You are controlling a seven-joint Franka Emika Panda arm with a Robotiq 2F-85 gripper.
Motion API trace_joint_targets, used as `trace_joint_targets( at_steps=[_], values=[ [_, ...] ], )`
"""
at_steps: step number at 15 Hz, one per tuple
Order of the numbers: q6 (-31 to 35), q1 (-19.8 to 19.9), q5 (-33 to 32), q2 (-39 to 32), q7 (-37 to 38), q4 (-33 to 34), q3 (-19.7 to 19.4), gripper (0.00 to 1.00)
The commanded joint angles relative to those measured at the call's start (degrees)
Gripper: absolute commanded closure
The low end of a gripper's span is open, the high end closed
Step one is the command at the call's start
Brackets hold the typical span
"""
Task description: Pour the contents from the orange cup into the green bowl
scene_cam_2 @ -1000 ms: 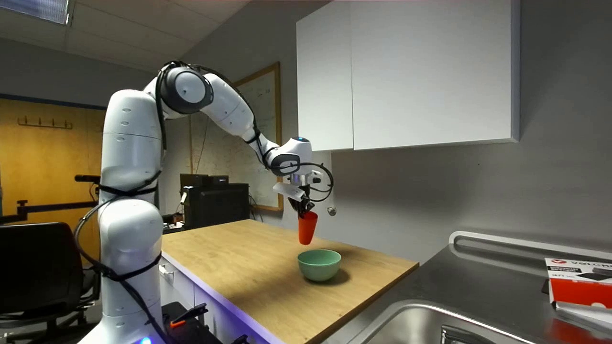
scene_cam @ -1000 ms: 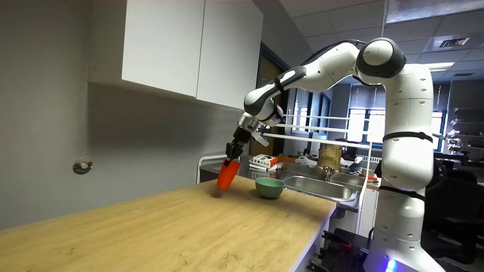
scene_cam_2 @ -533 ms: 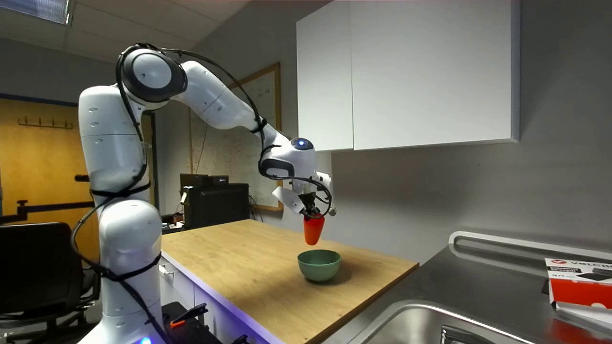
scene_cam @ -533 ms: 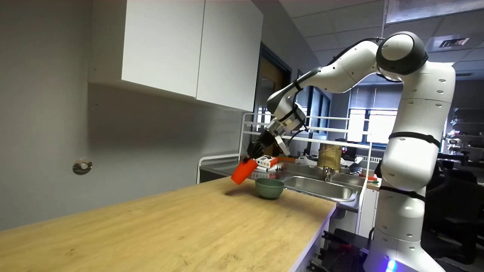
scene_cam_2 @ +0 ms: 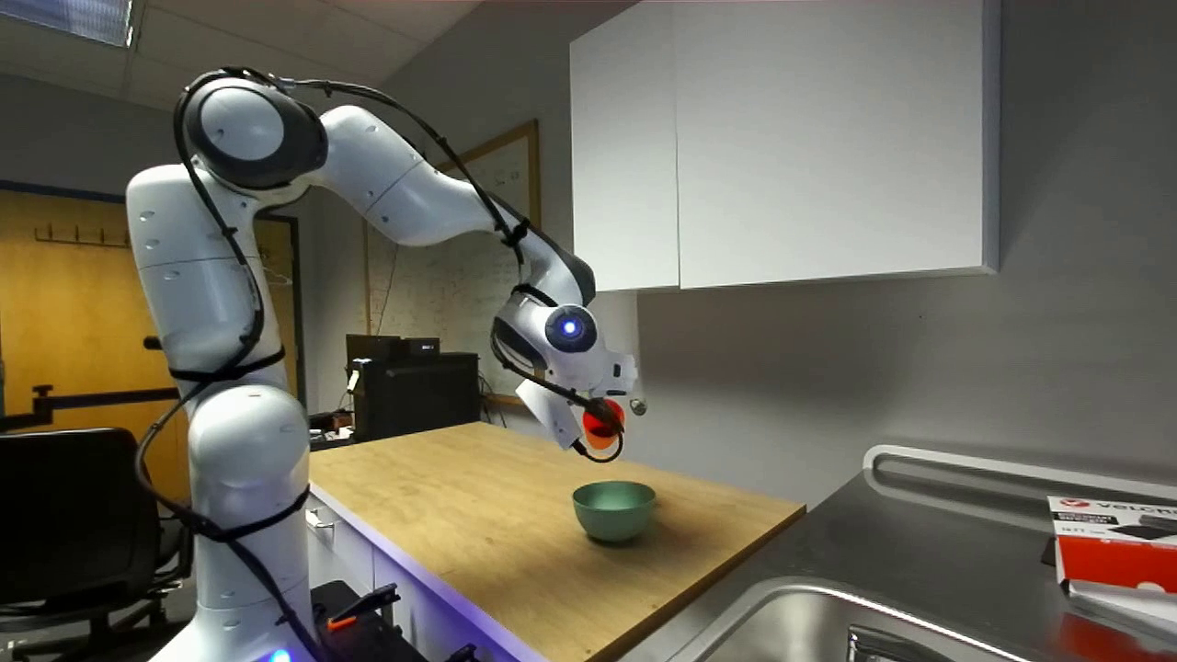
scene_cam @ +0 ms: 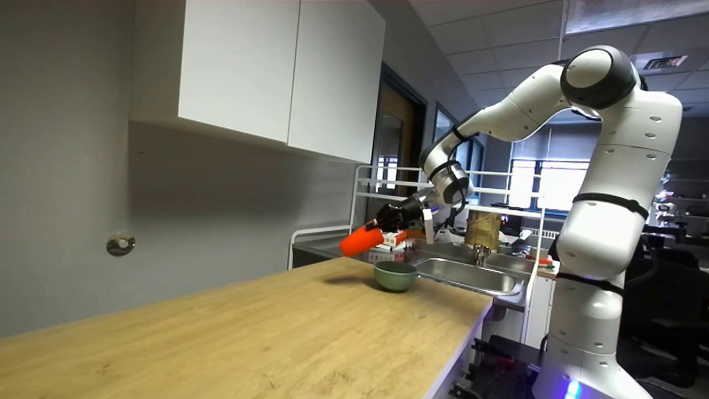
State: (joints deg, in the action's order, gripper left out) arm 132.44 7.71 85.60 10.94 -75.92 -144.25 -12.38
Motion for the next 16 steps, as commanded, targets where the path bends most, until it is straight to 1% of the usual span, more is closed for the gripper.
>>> trace_joint_targets(
  at_steps=[1,5,10,12,16],
  values=[
    [-10.3,3.0,6.9,-0.6,-8.5,-2.1,-2.2,0.98],
    [-22.9,7.1,10.9,-4.4,-15.1,-4.7,-5.1,0.98],
    [-40.4,11.8,12.8,-12.2,-21.8,-5.9,-8.7,0.98],
    [-46.4,12.9,12.9,-15.2,-23.4,-5.3,-9.2,0.98],
    [-54.5,13.6,13.1,-19.4,-26.1,-4.0,-9.2,0.98]
  ],
)
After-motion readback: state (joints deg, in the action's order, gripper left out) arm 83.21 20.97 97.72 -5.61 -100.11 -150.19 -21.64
